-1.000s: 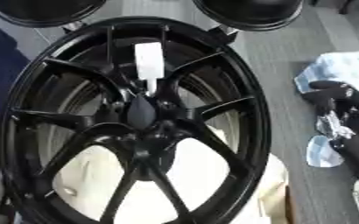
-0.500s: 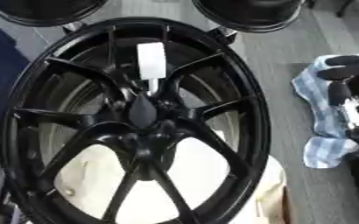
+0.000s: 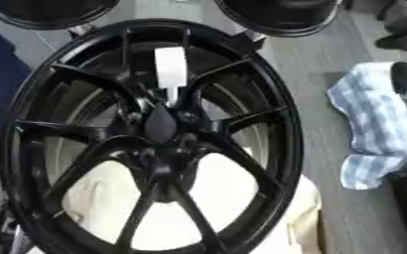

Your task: Pull the pin out of the wheel hub.

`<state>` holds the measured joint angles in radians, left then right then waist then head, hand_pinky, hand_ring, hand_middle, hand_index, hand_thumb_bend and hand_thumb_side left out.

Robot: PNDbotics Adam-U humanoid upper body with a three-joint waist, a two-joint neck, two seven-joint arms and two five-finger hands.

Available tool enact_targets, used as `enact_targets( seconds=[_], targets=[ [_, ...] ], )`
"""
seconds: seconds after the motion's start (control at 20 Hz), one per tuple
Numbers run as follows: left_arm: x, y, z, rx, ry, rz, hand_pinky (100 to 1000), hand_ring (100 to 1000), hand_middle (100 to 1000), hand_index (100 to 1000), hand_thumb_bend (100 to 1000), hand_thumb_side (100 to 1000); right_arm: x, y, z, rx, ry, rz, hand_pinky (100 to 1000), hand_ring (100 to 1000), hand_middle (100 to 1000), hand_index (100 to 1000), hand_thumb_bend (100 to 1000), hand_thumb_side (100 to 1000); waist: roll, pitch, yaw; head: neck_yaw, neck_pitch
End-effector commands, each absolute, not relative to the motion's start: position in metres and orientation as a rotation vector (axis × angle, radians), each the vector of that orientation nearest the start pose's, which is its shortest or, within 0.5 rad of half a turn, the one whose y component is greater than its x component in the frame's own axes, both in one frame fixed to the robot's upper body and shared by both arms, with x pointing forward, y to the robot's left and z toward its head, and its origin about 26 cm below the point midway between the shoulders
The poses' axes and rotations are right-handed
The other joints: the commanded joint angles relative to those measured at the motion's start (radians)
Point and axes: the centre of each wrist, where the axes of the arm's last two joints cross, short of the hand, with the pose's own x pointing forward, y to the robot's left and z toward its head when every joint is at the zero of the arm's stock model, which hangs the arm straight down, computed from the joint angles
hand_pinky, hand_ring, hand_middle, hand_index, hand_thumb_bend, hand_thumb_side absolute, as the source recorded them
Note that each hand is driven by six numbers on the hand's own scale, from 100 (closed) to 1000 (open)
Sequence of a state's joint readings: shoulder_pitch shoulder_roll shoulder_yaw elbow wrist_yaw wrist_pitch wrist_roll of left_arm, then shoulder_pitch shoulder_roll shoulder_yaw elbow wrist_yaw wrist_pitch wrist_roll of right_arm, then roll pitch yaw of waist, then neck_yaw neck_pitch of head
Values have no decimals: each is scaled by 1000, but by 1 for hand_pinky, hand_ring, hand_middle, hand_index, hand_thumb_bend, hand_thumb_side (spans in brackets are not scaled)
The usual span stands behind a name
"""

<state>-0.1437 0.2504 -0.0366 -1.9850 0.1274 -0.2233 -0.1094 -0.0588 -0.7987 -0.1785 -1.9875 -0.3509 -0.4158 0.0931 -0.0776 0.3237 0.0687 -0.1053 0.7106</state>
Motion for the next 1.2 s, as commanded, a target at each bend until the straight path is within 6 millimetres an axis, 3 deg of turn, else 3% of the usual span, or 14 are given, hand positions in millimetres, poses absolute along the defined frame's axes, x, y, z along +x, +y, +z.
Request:
enact_targets(
  seconds=[0.05,0.5,0.7,1.2],
  targets=[
    [282,259,151,-103,-2318,-403,787,915,681,816,100,716,266,-373,248,-238,-2388,886,794,741,738,669,286,321,-7,-30,-2,-5,8],
    [281,259,150,-100,-2306,-430,787,915,681,816,100,717,271,-360,305,-423,-2204,1384,793,758,741,697,340,354,-25,-32,17,-32,9],
    [282,257,151,-110,-2304,-444,787,915,681,815,100,719,271,-353,328,-475,-2178,1507,793,763,743,704,364,355,-36,-28,42,-59,2],
    [283,255,153,-110,-2294,-468,788,915,681,814,100,723,276,-334,336,-514,-2075,1641,798,780,758,726,413,364,-69,-21,92,-107,-3]
  ],
)
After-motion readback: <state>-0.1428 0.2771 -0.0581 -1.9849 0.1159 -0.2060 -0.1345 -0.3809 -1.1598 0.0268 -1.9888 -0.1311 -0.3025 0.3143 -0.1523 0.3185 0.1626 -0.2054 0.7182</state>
